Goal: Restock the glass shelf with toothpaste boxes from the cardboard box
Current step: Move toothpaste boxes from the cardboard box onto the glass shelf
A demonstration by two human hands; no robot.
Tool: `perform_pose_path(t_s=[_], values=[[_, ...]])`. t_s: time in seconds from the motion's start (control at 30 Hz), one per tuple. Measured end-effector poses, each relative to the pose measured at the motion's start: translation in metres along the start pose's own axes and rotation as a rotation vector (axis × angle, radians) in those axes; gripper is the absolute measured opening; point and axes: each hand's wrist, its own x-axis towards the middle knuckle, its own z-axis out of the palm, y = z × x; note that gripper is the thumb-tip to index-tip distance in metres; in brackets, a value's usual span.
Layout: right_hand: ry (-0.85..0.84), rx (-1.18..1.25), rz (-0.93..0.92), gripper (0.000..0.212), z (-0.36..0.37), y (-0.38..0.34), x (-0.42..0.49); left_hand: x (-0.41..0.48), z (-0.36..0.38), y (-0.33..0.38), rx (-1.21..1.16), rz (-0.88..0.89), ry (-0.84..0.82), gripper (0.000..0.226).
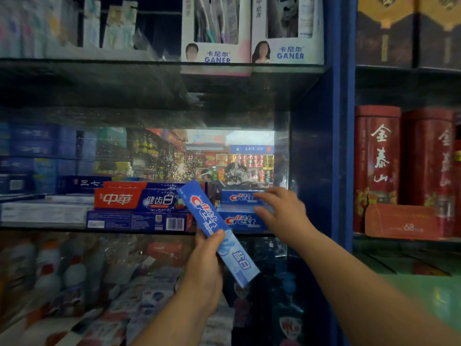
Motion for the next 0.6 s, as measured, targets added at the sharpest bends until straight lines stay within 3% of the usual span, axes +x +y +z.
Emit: perform_pose_path(t_s=[0.07, 0.1, 0.2, 0.37, 0.43, 0.5, 0.6], values=[[-0.087, 0.421, -0.001, 0.035, -0.002, -0.018, -0.012, 0.003, 0.006, 0.002, -0.014, 0.026, -0.061, 0.042], [-0.174, 0.518, -0.018, 0.034, -0.002, -0.025, -0.017, 0.005, 0.008, 0.003, -0.03, 0.026, -0.086, 0.045], [-0.284, 0.452, -0.071, 0.044, 0.0, -0.027, -0.022, 0.013, 0.014, 0.011, -0.117, -0.024, -0.131, 0.047], [-0.154, 0.47, -0.04, 0.045, -0.015, -0.016, -0.014, 0.018, 0.022, 0.021, 0.077, 0.006, -0.151, 0.034], [-0.085, 0.353, 0.009, 0.044, -0.031, -0.01, -0.005, 0.022, 0.018, 0.026, 0.193, 0.081, -0.088, 0.046], [-0.045, 0.063, 0.045, 0.043, -0.045, -0.001, 0.012, 0.028, 0.009, 0.032, 0.31, 0.131, -0.03, 0.054], [-0.087, -0.174, 0.058, 0.04, -0.051, 0.006, 0.033, 0.036, -0.002, 0.038, 0.461, 0.141, -0.022, 0.053]])
